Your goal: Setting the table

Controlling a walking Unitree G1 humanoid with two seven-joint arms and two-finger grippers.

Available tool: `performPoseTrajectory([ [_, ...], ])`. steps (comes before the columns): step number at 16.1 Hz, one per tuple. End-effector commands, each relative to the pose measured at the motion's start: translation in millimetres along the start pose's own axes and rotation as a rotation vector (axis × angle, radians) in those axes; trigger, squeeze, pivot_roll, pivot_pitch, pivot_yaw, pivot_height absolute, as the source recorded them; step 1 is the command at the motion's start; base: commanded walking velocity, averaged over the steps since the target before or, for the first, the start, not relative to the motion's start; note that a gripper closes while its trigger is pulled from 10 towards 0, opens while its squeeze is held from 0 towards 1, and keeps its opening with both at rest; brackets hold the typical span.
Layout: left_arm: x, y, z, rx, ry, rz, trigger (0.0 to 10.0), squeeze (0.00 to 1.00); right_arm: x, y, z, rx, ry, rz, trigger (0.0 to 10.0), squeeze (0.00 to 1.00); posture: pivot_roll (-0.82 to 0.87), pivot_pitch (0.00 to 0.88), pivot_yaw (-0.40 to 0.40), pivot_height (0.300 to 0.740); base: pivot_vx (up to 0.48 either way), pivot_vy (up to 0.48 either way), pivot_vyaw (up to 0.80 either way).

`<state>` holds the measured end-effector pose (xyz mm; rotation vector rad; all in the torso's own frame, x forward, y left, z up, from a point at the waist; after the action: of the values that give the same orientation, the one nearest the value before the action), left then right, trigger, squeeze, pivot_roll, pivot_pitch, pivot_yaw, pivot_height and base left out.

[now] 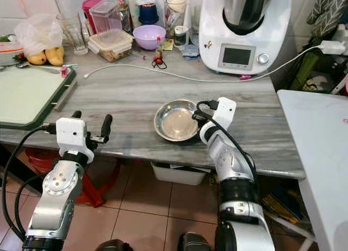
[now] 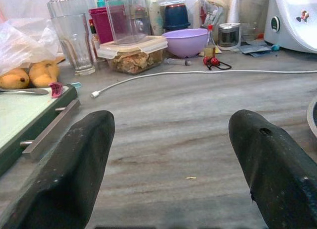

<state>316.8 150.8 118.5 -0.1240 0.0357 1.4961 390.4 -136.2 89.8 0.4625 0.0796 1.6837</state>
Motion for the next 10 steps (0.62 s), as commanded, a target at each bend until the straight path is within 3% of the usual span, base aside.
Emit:
performPoseTrajectory([
  [1, 1.1, 0.5, 1, 0.003, -0.007, 0.005, 10.0, 0.0, 1.4, -2.9, 8, -0.015, 0.005, 0.005, 10.0, 1.0, -0.02, 0.047, 0.006, 0.74, 0.0, 0.0, 0.0],
  [5, 2.4, 1.1, -2, 0.019, 0.001, 0.022, 10.0, 0.0, 4.8, -5.3, 9, -0.011, 0.009, 0.045, 10.0, 1.0, -0.02, 0.047, 0.004, 0.74, 0.0, 0.0, 0.0],
  [8, 3.1, 1.2, -6, 0.036, 0.015, 0.037, 10.0, 0.0, 5.4, 1.8, 1, 0.013, 0.001, 0.091, 10.0, 1.0, -0.02, 0.051, 0.006, 0.74, 0.0, 0.0, 0.0],
  [10, 3.5, 0.8, -6, 0.041, 0.019, 0.044, 10.0, 0.0, 0.7, 11.7, 1, 0.004, 0.053, 0.102, 10.0, 1.0, -0.03, 0.054, 0.007, 0.74, 0.0, 0.0, 0.0],
])
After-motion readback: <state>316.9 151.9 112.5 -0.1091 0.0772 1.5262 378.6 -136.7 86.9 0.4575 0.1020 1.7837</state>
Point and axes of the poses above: a point about 5 cm out from each wrist's last joint towards the gripper, its own y axis pointing back from the gripper into the wrist, its own z axis along the axis of the wrist's last joint, x = y × z, the point moved 5 cm from there along -y, pointing out of the wrist towards the gripper, and after that the axes turned 12 degrees about y, right-handed, at the moved point
